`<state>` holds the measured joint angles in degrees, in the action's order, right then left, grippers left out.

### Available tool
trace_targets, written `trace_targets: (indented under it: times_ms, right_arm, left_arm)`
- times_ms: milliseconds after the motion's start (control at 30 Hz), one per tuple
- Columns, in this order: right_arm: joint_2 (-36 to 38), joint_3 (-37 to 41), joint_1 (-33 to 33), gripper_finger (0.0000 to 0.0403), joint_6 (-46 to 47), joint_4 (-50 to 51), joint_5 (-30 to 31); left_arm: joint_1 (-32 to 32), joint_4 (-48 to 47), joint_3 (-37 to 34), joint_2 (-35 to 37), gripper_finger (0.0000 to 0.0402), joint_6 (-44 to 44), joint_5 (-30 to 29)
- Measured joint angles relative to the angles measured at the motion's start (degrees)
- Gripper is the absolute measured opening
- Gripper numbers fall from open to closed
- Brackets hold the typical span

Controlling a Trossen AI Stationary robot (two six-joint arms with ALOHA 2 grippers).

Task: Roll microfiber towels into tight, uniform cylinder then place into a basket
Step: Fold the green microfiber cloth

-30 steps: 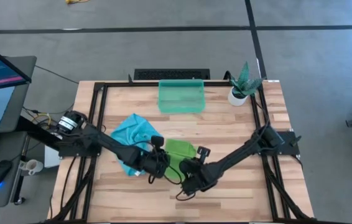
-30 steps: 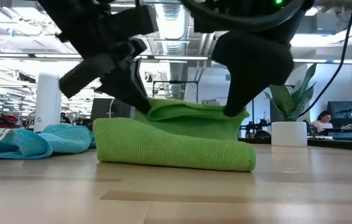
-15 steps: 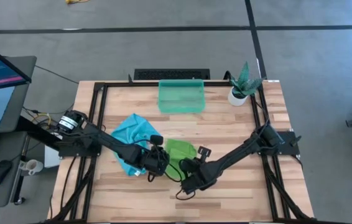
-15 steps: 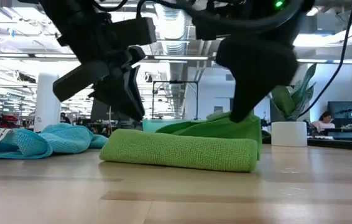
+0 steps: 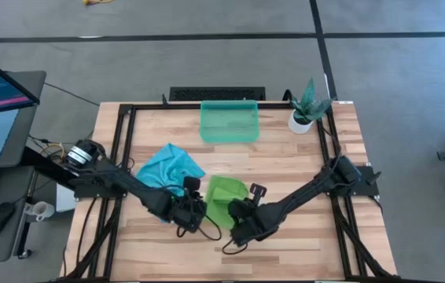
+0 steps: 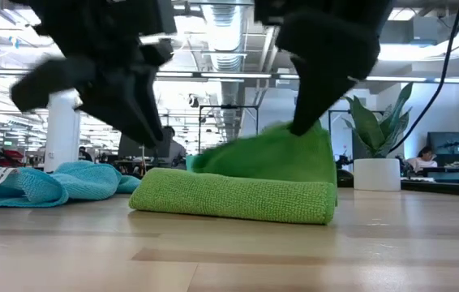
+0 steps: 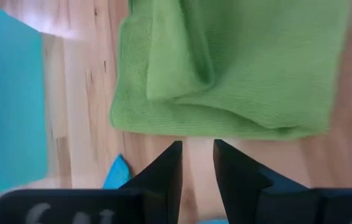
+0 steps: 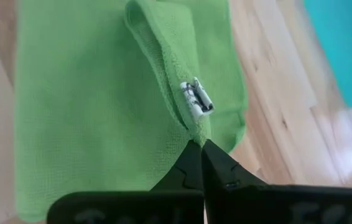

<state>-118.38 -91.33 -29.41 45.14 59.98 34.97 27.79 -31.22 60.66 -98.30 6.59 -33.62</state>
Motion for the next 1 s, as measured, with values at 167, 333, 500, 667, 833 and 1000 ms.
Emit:
trace_targets:
  times_ms: [167,333,500,667,833,1000]
  right_arm:
    - [1.7,-0.1,-0.1,0.0005,-0.1,-1.9,4.5]
    - [0.8,0.0,3.4,0.0005,0.2,-1.9,5.1]
    - [2.0,0.0,3.3,0.0004,0.9,-1.3,6.7]
    - [2.5,0.0,1.8,0.0004,0.7,-1.7,8.2]
    - [2.5,0.0,0.7,0.0004,0.3,-3.0,9.3]
    - [3.0,0.0,-0.6,0.0004,-3.3,-7.6,9.5]
  left_arm:
    - [3.8,-2.9,0.1,3.0,0.0082,7.8,-0.4]
    - [7.0,-2.3,0.1,3.3,0.0082,12.1,-0.6]
    - [8.2,-2.6,0.1,3.3,0.0081,13.2,-1.7]
    - [8.0,-2.7,0.1,3.2,0.0081,12.8,-2.3]
    - [7.5,-2.8,0.1,3.2,0.0081,12.8,-3.4]
    - [7.0,-4.0,0.1,3.2,0.0081,13.0,-3.5]
